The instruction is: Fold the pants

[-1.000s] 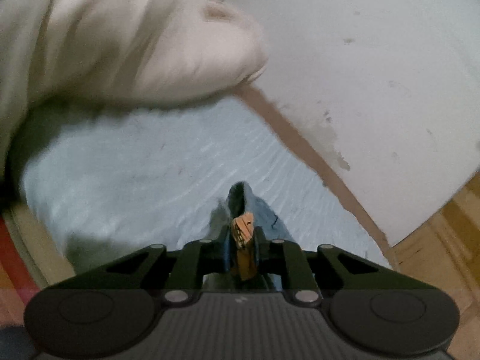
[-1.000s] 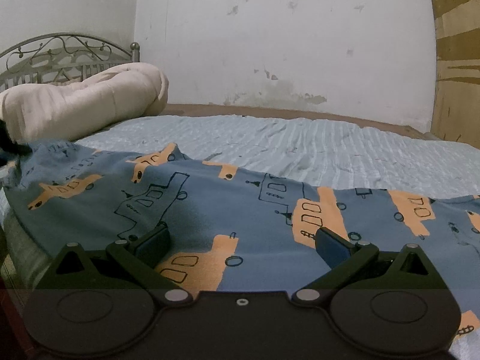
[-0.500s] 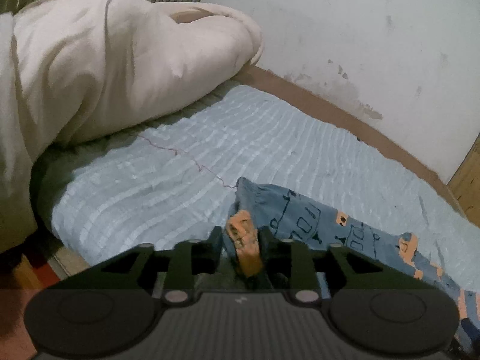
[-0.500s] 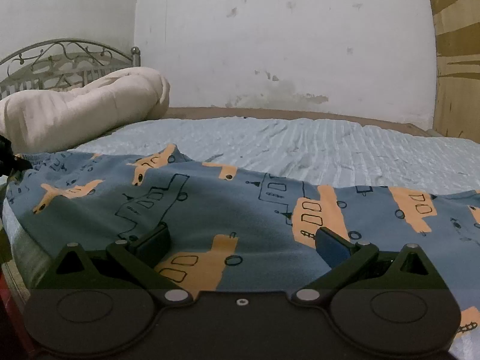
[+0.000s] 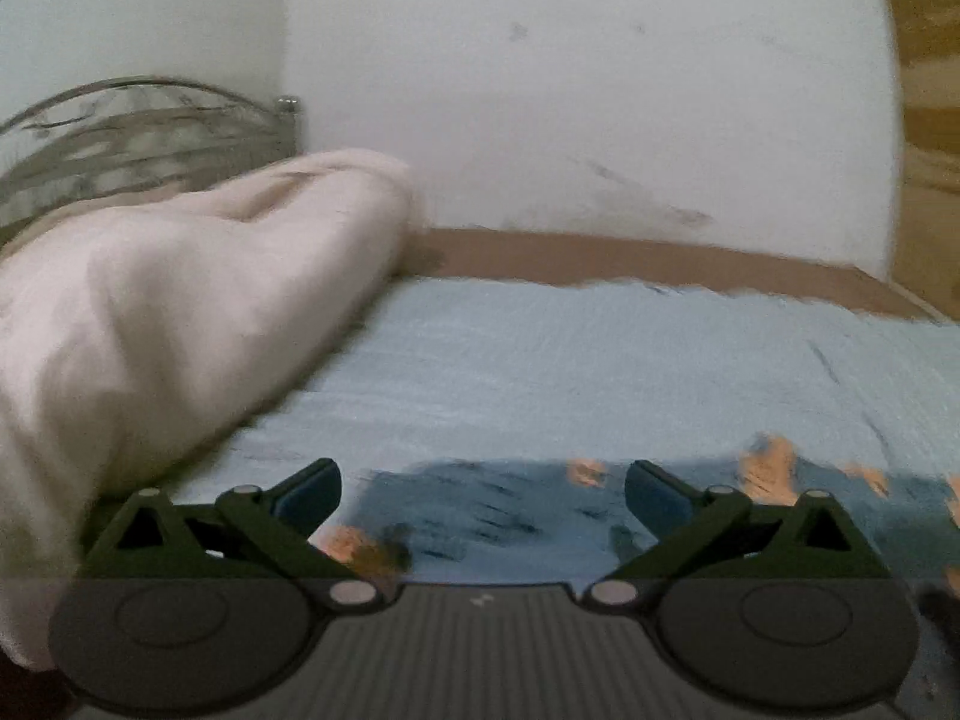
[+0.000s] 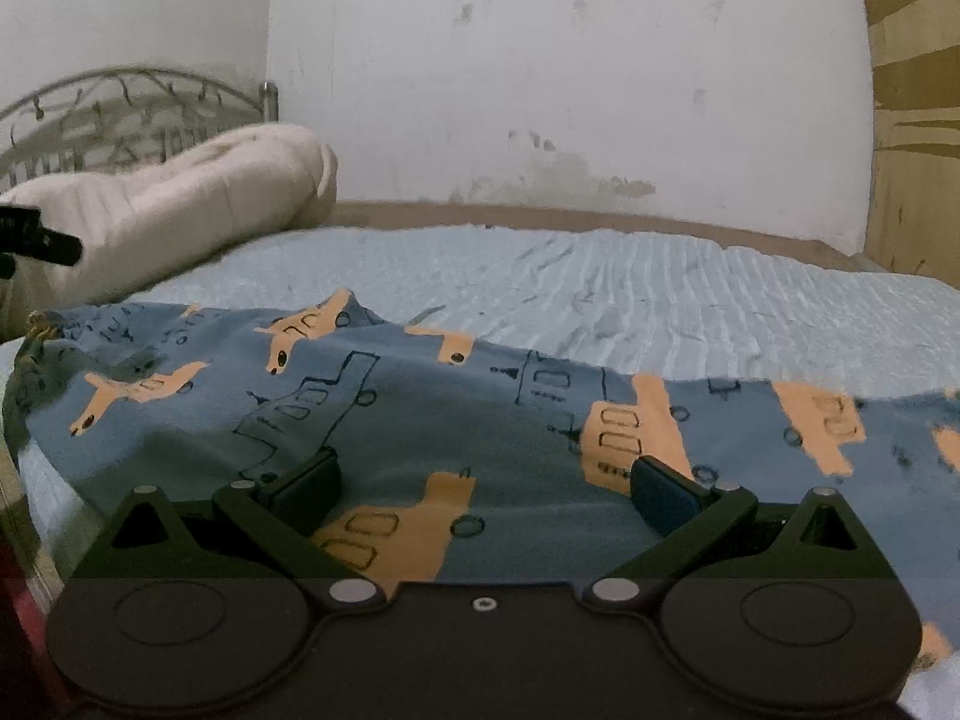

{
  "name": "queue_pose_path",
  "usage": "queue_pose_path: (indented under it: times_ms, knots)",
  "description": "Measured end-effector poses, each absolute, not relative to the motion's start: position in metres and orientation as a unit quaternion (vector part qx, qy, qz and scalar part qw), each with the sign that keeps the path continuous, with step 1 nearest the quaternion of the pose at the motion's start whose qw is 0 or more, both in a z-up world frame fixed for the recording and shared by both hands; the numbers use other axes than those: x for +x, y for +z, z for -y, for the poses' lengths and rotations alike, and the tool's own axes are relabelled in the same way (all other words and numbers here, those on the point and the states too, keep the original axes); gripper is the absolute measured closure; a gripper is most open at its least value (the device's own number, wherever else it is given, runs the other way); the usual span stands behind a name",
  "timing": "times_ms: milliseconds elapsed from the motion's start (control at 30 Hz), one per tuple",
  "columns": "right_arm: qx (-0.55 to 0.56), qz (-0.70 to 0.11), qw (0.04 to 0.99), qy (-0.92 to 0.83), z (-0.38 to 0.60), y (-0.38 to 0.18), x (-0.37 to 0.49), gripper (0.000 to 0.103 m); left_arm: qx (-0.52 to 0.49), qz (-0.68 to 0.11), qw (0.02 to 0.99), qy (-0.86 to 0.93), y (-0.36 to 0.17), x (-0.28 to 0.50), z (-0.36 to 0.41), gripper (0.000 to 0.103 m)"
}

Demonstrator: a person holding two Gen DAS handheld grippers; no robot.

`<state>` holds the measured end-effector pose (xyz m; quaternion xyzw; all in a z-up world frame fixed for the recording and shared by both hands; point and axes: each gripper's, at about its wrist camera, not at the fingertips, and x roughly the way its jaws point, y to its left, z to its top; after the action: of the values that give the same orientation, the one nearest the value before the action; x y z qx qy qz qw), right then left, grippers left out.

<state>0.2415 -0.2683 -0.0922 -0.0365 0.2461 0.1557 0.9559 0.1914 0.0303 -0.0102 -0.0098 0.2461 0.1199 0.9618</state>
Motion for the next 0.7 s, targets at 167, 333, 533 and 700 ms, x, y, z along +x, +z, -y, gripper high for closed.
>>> queue_pose_path:
  times_ms: [167, 333, 533, 700]
  knots:
    - [-0.076, -0.248, 0.953, 0.157, 0.259, -0.06, 0.267, 0.001, 0.029, -0.301, 0.95, 0.073, -0.044, 0.213, 0.005, 0.001]
    - [-0.112, -0.263, 0.935, 0.211, 0.238, -0.049, 0.315, 0.001, 0.049, -0.306, 0.947, 0.081, -0.067, 0.218, 0.015, 0.001]
    - [-0.137, -0.318, 0.896, 0.279, 0.19, -0.074, 0.382, 0.001, 0.033, -0.306, 0.948, 0.077, -0.071, 0.216, 0.013, 0.001]
    - [-0.131, -0.337, 0.9, 0.243, 0.174, -0.083, 0.425, 0.001, 0.032, -0.304, 0.949, 0.082, -0.071, 0.215, 0.015, 0.001]
